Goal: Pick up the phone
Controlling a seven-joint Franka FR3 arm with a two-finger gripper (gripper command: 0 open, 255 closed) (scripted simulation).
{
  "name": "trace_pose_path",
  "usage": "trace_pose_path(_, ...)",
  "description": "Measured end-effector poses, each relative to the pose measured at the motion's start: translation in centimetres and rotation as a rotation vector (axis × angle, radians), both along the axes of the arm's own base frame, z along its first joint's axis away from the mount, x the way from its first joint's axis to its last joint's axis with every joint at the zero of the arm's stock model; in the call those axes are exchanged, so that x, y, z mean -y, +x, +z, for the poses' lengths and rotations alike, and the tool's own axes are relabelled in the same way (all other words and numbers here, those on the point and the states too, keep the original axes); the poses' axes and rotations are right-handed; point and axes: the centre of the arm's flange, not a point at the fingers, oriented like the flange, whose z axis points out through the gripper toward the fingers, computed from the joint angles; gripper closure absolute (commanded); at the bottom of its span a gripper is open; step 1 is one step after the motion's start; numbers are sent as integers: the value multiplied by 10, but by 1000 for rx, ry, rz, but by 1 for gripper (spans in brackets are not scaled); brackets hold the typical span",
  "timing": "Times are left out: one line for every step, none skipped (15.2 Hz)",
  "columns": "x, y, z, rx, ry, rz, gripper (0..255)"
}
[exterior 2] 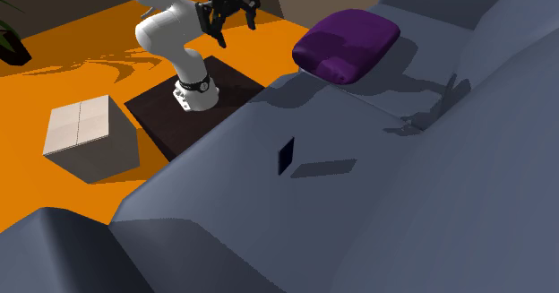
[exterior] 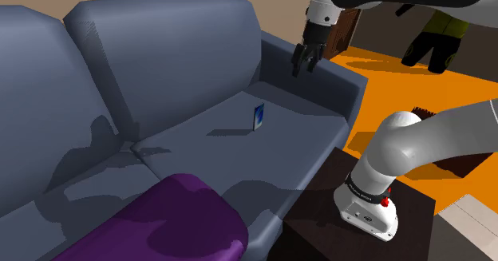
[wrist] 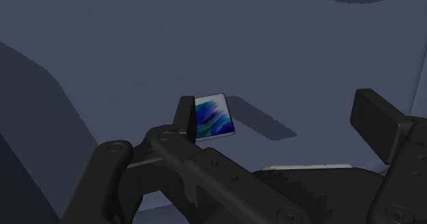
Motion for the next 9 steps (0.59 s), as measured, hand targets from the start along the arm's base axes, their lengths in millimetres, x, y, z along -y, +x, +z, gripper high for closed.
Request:
trace_pose_path(0,0,0,0,0,0,0)
trace_pose_path(0,4,-4,-2,-2,-4,0)
trace_pose_path(-1,11,-12,-4,-5,-9,0)
trace_pose_path(-2,20,-20,-7,-8,-16,0)
trace_pose_path(0,27,-30,-9,-12,-23,0)
trace_pose_path(2,36,-39,-12,-16,-31,0)
trace_pose_path(1,45,-46,-14,-21,-39,0)
trace_pose_path(1,52,-58,-17,-25,-46,0)
trace_pose_path(1,62,-69,-19,-29,-54,0)
